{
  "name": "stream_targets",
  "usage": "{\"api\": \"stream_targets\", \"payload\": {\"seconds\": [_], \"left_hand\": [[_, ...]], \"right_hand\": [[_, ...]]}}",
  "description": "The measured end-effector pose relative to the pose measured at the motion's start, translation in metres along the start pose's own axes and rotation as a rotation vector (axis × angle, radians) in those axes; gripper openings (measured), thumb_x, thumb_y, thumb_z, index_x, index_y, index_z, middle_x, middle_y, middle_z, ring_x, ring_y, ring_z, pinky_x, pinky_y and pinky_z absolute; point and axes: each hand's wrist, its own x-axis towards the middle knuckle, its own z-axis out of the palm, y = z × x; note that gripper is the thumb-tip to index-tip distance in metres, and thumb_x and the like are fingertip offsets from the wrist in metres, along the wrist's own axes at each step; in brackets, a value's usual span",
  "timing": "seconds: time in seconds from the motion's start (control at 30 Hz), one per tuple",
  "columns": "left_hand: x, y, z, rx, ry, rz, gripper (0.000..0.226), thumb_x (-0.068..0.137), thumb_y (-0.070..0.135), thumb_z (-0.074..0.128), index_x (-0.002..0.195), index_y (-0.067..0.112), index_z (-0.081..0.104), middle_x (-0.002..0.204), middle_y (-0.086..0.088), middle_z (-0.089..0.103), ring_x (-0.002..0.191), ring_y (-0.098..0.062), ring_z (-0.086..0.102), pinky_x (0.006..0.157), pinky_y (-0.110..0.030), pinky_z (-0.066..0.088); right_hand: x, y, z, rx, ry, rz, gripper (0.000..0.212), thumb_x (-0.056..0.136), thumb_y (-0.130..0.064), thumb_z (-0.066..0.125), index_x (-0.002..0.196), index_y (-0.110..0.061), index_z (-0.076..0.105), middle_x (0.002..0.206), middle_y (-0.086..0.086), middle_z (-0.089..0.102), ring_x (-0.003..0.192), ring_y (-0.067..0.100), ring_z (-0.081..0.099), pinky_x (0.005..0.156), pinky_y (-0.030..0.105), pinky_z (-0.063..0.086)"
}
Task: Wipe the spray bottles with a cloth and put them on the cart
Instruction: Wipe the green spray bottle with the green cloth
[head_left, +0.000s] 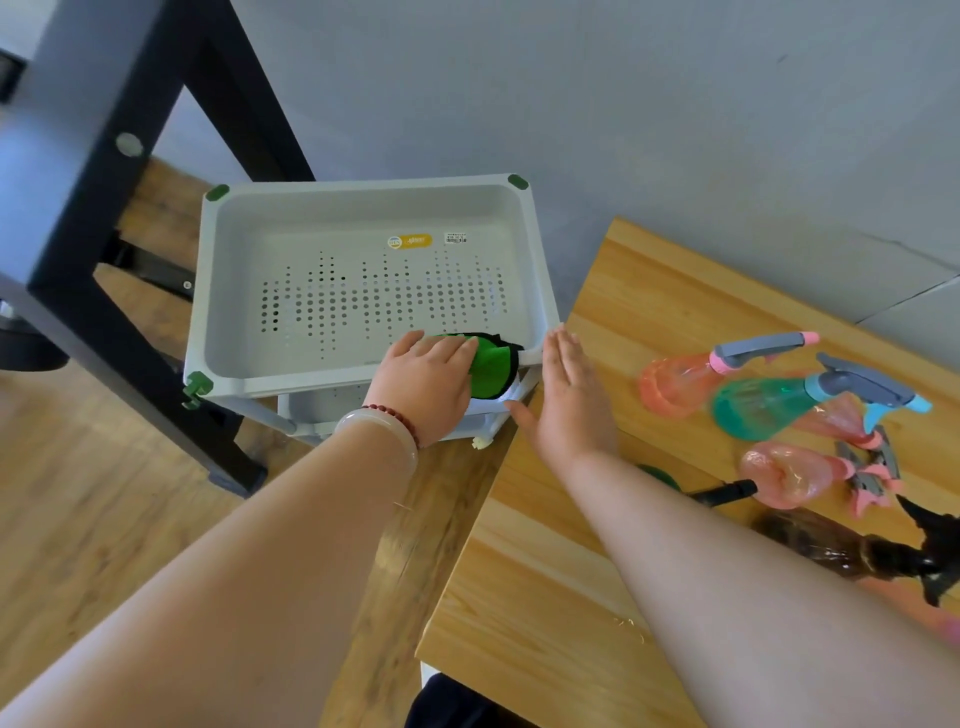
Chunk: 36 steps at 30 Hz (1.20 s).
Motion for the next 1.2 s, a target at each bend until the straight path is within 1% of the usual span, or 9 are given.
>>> {"api": "stream_targets", "payload": {"seconds": [0.13, 0.27, 0.4, 0.47, 0.57, 0.77, 1.03, 1.13, 1.2], "left_hand": [[0.011, 0.016, 0.004, 0.000, -0.008, 0.026, 0.065, 0.102, 0.053, 0.034, 0.157, 0.022, 0.017, 0.158, 0.000, 0.033, 0.143, -0.023, 0.035, 0.118, -0.038, 0.021], [0.018, 0.018, 0.011, -0.024, 0.005, -0.024, 0.050, 0.107, 0.045, 0.026, 0.150, 0.021, 0.030, 0.143, -0.001, 0.050, 0.129, -0.025, 0.050, 0.109, -0.037, 0.035], [0.018, 0.015, 0.012, -0.016, 0.006, 0.029, 0.050, 0.109, 0.036, 0.027, 0.155, 0.018, 0.023, 0.150, -0.002, 0.044, 0.134, -0.025, 0.046, 0.111, -0.036, 0.032], [0.017, 0.014, 0.009, -0.016, -0.012, 0.050, 0.052, 0.108, 0.027, 0.037, 0.156, 0.018, 0.019, 0.155, -0.002, 0.038, 0.139, -0.025, 0.040, 0.114, -0.036, 0.029], [0.013, 0.013, 0.003, -0.032, -0.008, 0.059, 0.058, 0.100, 0.010, 0.050, 0.152, 0.016, 0.025, 0.152, -0.002, 0.041, 0.137, -0.025, 0.043, 0.113, -0.034, 0.029], [0.003, 0.019, -0.018, 0.003, 0.043, 0.076, 0.050, 0.099, 0.010, 0.049, 0.146, 0.014, 0.032, 0.148, -0.002, 0.045, 0.132, -0.025, 0.047, 0.112, -0.032, 0.029], [-0.020, 0.034, -0.039, -0.027, 0.145, 0.089, 0.051, 0.100, 0.009, 0.049, 0.149, 0.012, 0.034, 0.155, -0.004, 0.039, 0.144, -0.025, 0.035, 0.118, -0.034, 0.020], [-0.030, 0.045, -0.045, -0.052, 0.184, 0.098, 0.047, 0.099, 0.005, 0.051, 0.145, 0.009, 0.042, 0.150, -0.007, 0.046, 0.142, -0.027, 0.039, 0.118, -0.035, 0.022], [-0.037, 0.055, -0.051, -0.043, 0.207, 0.115, 0.046, 0.094, 0.001, 0.059, 0.139, 0.005, 0.050, 0.143, -0.011, 0.054, 0.136, -0.031, 0.047, 0.116, -0.039, 0.029]], "right_hand": [[0.001, 0.003, 0.004, -0.024, 0.003, -0.009, 0.086, 0.099, -0.043, 0.053, 0.157, -0.009, -0.001, 0.166, 0.004, -0.007, 0.153, 0.020, -0.004, 0.121, 0.030, 0.001], [0.002, 0.005, 0.007, -0.036, 0.004, -0.015, 0.086, 0.099, -0.036, 0.055, 0.157, -0.010, -0.001, 0.166, 0.004, -0.008, 0.153, 0.021, -0.005, 0.122, 0.031, 0.000], [0.001, 0.003, 0.007, -0.062, -0.007, 0.003, 0.088, 0.099, -0.035, 0.055, 0.156, -0.011, -0.007, 0.165, 0.003, -0.014, 0.152, 0.020, -0.010, 0.120, 0.028, -0.005], [0.001, 0.003, 0.006, -0.083, -0.026, 0.013, 0.089, 0.100, -0.038, 0.053, 0.156, -0.012, -0.010, 0.164, 0.002, -0.017, 0.152, 0.020, -0.013, 0.120, 0.028, -0.006], [0.001, 0.003, 0.001, -0.135, -0.064, 0.014, 0.090, 0.100, -0.046, 0.049, 0.155, -0.011, -0.013, 0.164, 0.003, -0.019, 0.151, 0.020, -0.017, 0.121, 0.030, -0.005], [-0.014, -0.002, -0.013, -0.150, -0.081, 0.029, 0.092, 0.099, -0.053, 0.044, 0.154, -0.010, -0.014, 0.163, 0.004, -0.023, 0.150, 0.019, -0.020, 0.121, 0.033, -0.007], [-0.048, -0.002, -0.040, -0.096, -0.032, 0.027, 0.091, 0.099, -0.052, 0.046, 0.154, -0.011, -0.015, 0.163, 0.003, -0.022, 0.150, 0.018, -0.020, 0.120, 0.031, -0.010], [-0.063, 0.002, -0.051, -0.071, -0.015, 0.019, 0.092, 0.099, -0.051, 0.047, 0.154, -0.011, -0.015, 0.163, 0.003, -0.022, 0.150, 0.018, -0.020, 0.119, 0.031, -0.011], [-0.075, 0.008, -0.056, -0.058, 0.000, 0.014, 0.093, 0.099, -0.052, 0.047, 0.154, -0.011, -0.015, 0.163, 0.004, -0.021, 0.150, 0.019, -0.020, 0.120, 0.031, -0.010]]}}
